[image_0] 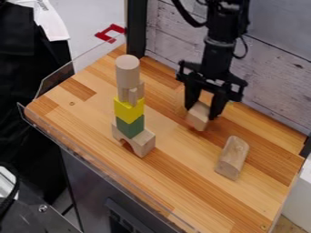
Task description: Put the cube in the middle of the table.
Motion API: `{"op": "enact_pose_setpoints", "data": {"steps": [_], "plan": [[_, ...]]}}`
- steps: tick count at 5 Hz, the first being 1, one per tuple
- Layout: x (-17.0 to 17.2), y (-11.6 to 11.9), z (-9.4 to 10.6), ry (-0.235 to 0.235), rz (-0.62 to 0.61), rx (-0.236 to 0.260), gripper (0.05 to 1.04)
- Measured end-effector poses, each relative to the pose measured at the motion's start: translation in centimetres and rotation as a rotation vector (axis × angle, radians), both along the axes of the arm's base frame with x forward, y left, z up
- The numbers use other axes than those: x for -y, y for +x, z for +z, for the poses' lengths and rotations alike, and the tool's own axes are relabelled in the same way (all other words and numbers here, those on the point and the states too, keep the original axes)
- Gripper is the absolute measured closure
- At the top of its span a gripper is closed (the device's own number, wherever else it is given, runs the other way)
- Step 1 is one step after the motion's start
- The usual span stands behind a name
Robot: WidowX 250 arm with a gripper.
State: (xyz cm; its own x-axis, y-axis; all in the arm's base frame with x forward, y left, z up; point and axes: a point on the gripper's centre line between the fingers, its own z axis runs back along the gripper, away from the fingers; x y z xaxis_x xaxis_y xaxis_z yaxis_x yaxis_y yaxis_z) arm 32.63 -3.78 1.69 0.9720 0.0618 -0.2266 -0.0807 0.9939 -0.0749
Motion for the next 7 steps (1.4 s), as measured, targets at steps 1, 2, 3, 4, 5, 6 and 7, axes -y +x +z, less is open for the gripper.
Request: {"op": "enact_pose_setpoints", "data": {"steps": [1, 2, 3, 4, 5, 6, 7], "plan": [[0.3, 0.0, -0.5, -0.018, 0.000, -0.028, 0.529], [0.4, 0.1, -0.5, -0.025, 0.004, -0.023, 0.480], [0.3, -0.4, -0.3, -0.009, 0.049, -0.030, 0.184], [-0.1, 0.3, 4.4, 0.019, 0.073, 0.090, 0.077], [0.3, 0.0, 8.7, 0.040, 0.047, 0.167, 0.084], [-0.1, -0.8, 11.9, 0.069, 0.035, 0.218, 0.084], [-0.6, -1.6, 14.1, 0.099, 0.033, 0.222, 0.084]]}}
